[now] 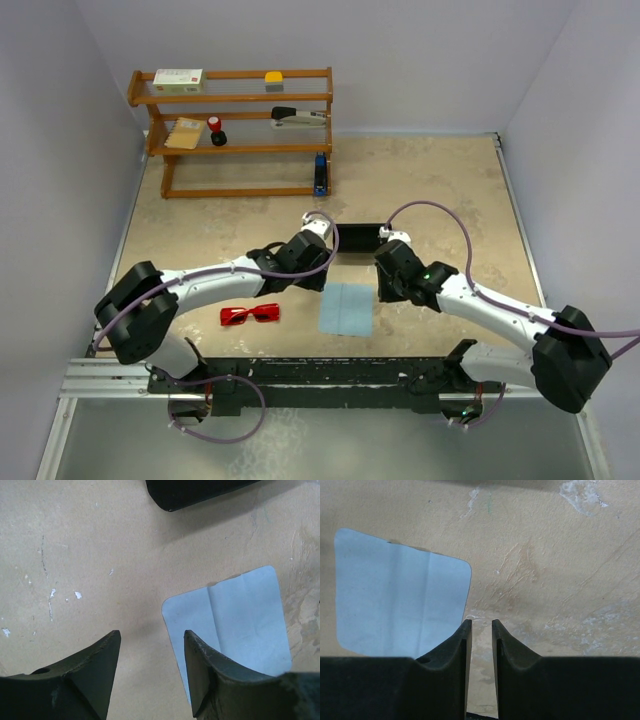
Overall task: Organize the sunglasses
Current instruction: Fold the glasses cleaning cloth at the center of the board.
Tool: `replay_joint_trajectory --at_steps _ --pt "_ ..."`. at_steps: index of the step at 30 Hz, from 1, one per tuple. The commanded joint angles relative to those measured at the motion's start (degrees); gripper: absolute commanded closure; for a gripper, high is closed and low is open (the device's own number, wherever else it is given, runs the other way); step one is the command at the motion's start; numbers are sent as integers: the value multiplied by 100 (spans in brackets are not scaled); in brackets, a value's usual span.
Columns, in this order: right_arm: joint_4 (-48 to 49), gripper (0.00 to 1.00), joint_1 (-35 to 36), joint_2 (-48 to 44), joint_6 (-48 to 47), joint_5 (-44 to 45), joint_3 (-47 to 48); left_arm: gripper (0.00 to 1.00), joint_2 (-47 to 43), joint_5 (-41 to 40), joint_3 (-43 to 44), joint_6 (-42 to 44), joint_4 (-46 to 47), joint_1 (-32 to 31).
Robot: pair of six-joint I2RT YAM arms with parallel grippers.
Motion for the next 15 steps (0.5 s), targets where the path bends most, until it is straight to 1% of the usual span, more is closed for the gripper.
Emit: replay_joint_trajectory --at_steps 1,10,15 --pt "159 74 -48 153 -137 -101 49 49 148 -81 265 92 326 -139" --pt "276 74 -56 264 -100 -263 40 50 379 -176 221 26 530 -290" --pt "272 74 -54 275 -93 -273 23 53 553 -222 256 49 628 -292"
